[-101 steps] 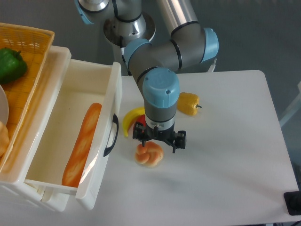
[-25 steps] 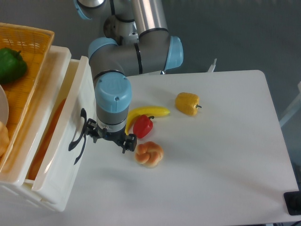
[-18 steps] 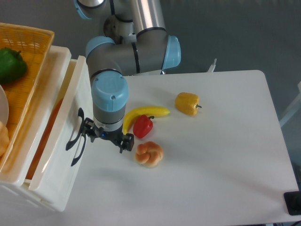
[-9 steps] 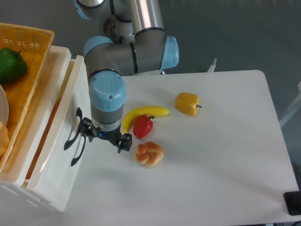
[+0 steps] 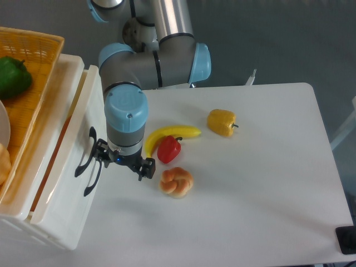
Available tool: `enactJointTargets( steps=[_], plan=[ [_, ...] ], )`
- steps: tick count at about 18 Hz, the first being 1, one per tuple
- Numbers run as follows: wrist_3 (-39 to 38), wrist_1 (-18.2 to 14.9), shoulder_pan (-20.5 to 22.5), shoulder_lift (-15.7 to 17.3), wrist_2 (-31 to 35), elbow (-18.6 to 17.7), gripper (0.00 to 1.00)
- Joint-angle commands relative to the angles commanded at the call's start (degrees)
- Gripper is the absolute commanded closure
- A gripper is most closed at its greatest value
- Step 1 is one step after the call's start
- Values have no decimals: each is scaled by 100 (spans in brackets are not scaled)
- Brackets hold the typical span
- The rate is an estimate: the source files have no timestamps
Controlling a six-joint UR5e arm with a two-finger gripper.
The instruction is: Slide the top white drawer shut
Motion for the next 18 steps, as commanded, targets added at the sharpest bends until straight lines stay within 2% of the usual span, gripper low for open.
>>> enactJointTargets(
  steps=[18],
  plan=[
    [0, -44, 0, 18, -70, 0, 0]
  ],
)
